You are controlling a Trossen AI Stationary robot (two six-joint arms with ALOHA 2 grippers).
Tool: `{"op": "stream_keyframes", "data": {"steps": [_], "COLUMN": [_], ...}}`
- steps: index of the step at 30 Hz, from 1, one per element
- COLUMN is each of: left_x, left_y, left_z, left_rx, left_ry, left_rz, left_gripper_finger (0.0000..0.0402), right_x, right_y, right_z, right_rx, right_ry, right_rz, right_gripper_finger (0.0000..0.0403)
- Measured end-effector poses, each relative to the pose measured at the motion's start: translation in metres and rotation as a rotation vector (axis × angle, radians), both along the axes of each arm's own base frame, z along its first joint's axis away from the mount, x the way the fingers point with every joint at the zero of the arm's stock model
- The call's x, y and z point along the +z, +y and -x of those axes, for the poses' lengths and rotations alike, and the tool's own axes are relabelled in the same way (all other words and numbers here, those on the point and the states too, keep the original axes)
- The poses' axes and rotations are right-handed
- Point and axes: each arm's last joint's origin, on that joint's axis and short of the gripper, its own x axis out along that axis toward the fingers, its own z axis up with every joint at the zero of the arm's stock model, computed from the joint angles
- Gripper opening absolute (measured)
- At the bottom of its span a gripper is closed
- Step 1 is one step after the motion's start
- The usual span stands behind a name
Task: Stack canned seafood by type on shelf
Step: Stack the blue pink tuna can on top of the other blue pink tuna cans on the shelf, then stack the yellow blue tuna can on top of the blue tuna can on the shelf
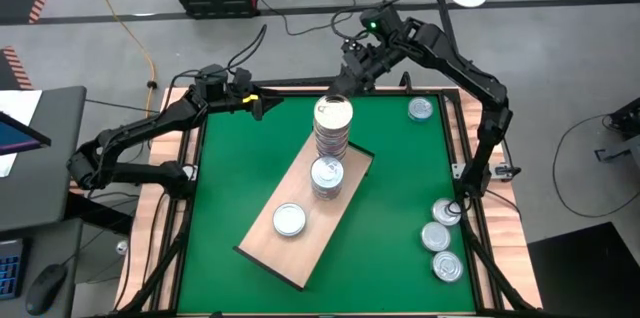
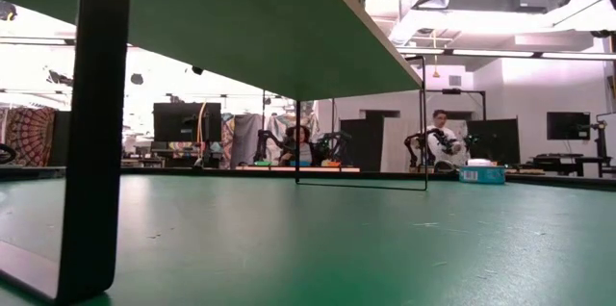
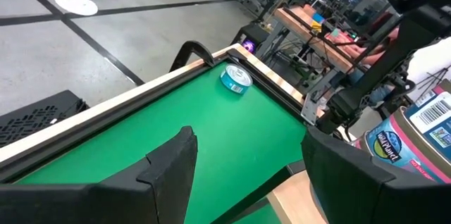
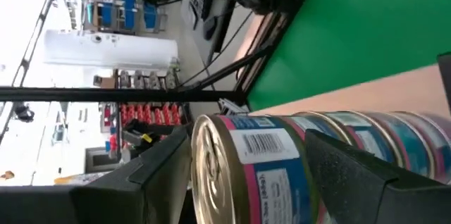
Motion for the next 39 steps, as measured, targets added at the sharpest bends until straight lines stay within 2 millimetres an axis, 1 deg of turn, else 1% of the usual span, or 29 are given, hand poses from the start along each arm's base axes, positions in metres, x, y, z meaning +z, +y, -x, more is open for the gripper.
{"op": "stream_keyframes", "data": {"steps": [3,7,11,14,16,17,19,22,25,28,31,34,36,39], "left_x": [0.0,0.0,0.0,0.0,0.0,0.0,0.0,0.003,0.008,0.013,0.017,0.019,0.02,0.026], "left_y": [0.0,0.0,0.0,0.0,0.0,0.0,0.0,0.0,-0.001,-0.001,-0.003,-0.006,-0.009,-0.017], "left_z": [0.0,0.0,0.0,0.0,0.0,0.0,0.0,-0.001,-0.002,-0.001,0.001,0.005,0.008,0.012], "left_rx": [0.0,0.0,-0.004,-0.009,-0.009,-0.009,-0.007,-0.015,-0.041,-0.052,-0.029,0.015,0.058,0.144], "left_ry": [0.0,0.0,-0.001,-0.002,-0.003,-0.004,-0.014,-0.063,-0.117,-0.151,-0.155,-0.121,-0.047,0.128], "left_rz": [0.0,0.0,0.001,0.003,0.005,0.01,0.031,0.08,0.082,0.065,0.011,-0.042,-0.051,-0.079], "left_gripper_finger": [0.0244,0.0244,0.0244,0.0244,0.0244,0.0244,0.0244,0.0244,0.0244,0.0244,0.0244,0.0244,0.0244,0.0244], "right_x": [-0.002,0.0,0.008,0.011,0.006,0.002,-0.009,-0.027,-0.048,-0.067,-0.095,-0.133,-0.159,-0.192], "right_y": [0.0,0.0,-0.008,-0.019,-0.031,-0.038,-0.05,-0.068,-0.084,-0.098,-0.111,-0.117,-0.116,-0.111], "right_z": [0.001,0.0,0.005,0.018,0.029,0.036,0.053,0.076,0.095,0.109,0.119,0.128,0.134,0.142], "right_rx": [-0.003,0.002,-0.03,-0.077,-0.139,-0.175,-0.247,-0.341,-0.389,-0.413,-0.403,-0.348,-0.299,-0.225], "right_ry": [0.018,-0.005,-0.063,-0.06,-0.007,0.045,0.188,0.477,0.768,0.964,1.097,1.196,1.249,1.324], "right_rz": [0.002,0.02,0.055,0.092,0.152,0.189,0.284,0.452,0.576,0.663,0.671,0.621,0.56,0.514], "right_gripper_finger": [0.0297,0.0297,0.0297,0.0297,0.0297,0.0297,0.0297,0.0297,0.0297,0.0297,0.0297,0.0297,0.0297,0.0297]}}
